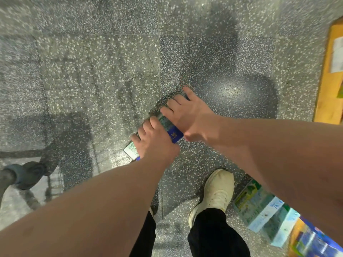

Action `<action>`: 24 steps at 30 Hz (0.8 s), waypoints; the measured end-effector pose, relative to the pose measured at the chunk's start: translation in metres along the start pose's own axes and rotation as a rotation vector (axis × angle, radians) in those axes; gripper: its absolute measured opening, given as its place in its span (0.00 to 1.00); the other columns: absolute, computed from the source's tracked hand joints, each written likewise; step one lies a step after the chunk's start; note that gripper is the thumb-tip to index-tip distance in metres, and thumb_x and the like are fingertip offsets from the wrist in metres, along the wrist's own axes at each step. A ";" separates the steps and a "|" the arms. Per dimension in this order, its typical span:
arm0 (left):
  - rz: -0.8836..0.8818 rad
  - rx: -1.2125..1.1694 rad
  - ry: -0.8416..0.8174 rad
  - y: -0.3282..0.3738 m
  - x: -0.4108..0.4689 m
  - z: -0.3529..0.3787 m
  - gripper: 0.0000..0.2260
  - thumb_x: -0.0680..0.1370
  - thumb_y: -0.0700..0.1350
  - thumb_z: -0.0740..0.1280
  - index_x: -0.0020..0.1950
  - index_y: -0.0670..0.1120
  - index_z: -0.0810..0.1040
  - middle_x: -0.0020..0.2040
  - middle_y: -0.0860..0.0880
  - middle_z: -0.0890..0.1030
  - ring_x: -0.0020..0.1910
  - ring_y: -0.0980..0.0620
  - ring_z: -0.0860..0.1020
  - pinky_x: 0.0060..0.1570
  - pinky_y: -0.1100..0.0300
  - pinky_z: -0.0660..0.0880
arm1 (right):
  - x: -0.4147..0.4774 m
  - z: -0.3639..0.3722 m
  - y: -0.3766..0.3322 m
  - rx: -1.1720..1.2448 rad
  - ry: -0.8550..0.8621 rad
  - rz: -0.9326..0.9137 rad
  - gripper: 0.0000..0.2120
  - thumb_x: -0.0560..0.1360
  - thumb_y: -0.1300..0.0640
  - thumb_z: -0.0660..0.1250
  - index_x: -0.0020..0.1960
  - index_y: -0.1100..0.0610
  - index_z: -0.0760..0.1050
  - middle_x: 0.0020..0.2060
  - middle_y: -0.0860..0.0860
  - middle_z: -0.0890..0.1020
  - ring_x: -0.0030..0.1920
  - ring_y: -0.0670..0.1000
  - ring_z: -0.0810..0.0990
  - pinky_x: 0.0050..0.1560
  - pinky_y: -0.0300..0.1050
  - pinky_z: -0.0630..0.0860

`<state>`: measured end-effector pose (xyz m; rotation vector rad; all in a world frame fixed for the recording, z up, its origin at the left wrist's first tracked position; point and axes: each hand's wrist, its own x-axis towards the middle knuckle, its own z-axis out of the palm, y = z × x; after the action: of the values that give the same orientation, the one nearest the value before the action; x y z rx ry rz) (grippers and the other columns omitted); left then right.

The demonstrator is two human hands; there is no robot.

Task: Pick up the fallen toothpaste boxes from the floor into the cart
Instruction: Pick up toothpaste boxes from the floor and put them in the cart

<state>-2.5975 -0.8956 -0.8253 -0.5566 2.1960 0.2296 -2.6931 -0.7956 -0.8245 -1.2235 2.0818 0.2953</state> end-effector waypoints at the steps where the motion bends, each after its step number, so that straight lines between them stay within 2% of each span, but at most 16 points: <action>1: 0.026 0.024 0.002 -0.001 0.001 -0.002 0.45 0.69 0.55 0.72 0.77 0.42 0.50 0.73 0.42 0.65 0.74 0.40 0.63 0.72 0.40 0.59 | -0.001 0.001 -0.001 0.008 -0.001 0.008 0.44 0.70 0.48 0.76 0.77 0.54 0.57 0.70 0.53 0.68 0.71 0.57 0.66 0.77 0.66 0.50; 5: 0.186 0.121 -0.003 -0.007 -0.002 -0.024 0.37 0.69 0.49 0.73 0.72 0.44 0.57 0.68 0.44 0.68 0.69 0.41 0.67 0.69 0.43 0.62 | -0.017 -0.003 -0.008 0.088 -0.005 0.110 0.35 0.71 0.47 0.72 0.73 0.55 0.60 0.64 0.53 0.70 0.66 0.57 0.68 0.74 0.68 0.56; 8: 0.281 0.198 -0.007 -0.011 -0.020 -0.054 0.35 0.69 0.47 0.72 0.71 0.44 0.58 0.66 0.46 0.68 0.68 0.43 0.67 0.69 0.43 0.63 | -0.045 -0.030 -0.015 0.121 -0.036 0.183 0.37 0.68 0.50 0.72 0.72 0.56 0.60 0.61 0.54 0.69 0.64 0.56 0.67 0.71 0.67 0.60; 12: 0.405 0.295 0.020 -0.017 -0.074 -0.125 0.35 0.69 0.46 0.71 0.72 0.45 0.58 0.64 0.47 0.69 0.65 0.45 0.69 0.69 0.44 0.64 | -0.102 -0.097 -0.025 0.171 -0.011 0.245 0.37 0.64 0.50 0.74 0.68 0.56 0.61 0.56 0.53 0.67 0.59 0.55 0.67 0.66 0.58 0.63; 15: 0.470 0.312 0.070 -0.022 -0.132 -0.202 0.32 0.67 0.44 0.72 0.68 0.45 0.62 0.62 0.47 0.71 0.61 0.45 0.70 0.65 0.47 0.66 | -0.154 -0.175 -0.032 0.230 0.005 0.299 0.33 0.64 0.54 0.71 0.66 0.56 0.62 0.57 0.53 0.68 0.60 0.56 0.68 0.66 0.54 0.64; 17: 0.489 0.348 0.096 -0.025 -0.179 -0.261 0.31 0.68 0.45 0.72 0.67 0.45 0.61 0.61 0.47 0.70 0.61 0.45 0.71 0.63 0.48 0.67 | -0.195 -0.239 -0.038 0.229 0.014 0.308 0.35 0.65 0.50 0.73 0.67 0.56 0.61 0.58 0.54 0.68 0.60 0.57 0.68 0.67 0.55 0.64; 22: 0.563 0.377 0.295 -0.043 -0.305 -0.417 0.27 0.71 0.46 0.69 0.66 0.45 0.62 0.60 0.48 0.71 0.59 0.47 0.72 0.58 0.53 0.68 | -0.309 -0.417 -0.058 0.170 0.188 0.350 0.34 0.66 0.50 0.72 0.68 0.56 0.63 0.59 0.54 0.69 0.60 0.56 0.69 0.68 0.52 0.65; 24: 0.586 0.389 0.381 -0.056 -0.360 -0.475 0.24 0.71 0.45 0.68 0.64 0.45 0.65 0.58 0.49 0.71 0.56 0.49 0.73 0.55 0.56 0.69 | -0.354 -0.478 -0.073 0.138 0.277 0.379 0.29 0.66 0.52 0.70 0.64 0.55 0.65 0.55 0.52 0.70 0.56 0.55 0.70 0.63 0.50 0.67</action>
<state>-2.7025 -0.9976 -0.2451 0.2947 2.6417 -0.0080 -2.7362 -0.8384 -0.2283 -0.8194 2.5275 0.1531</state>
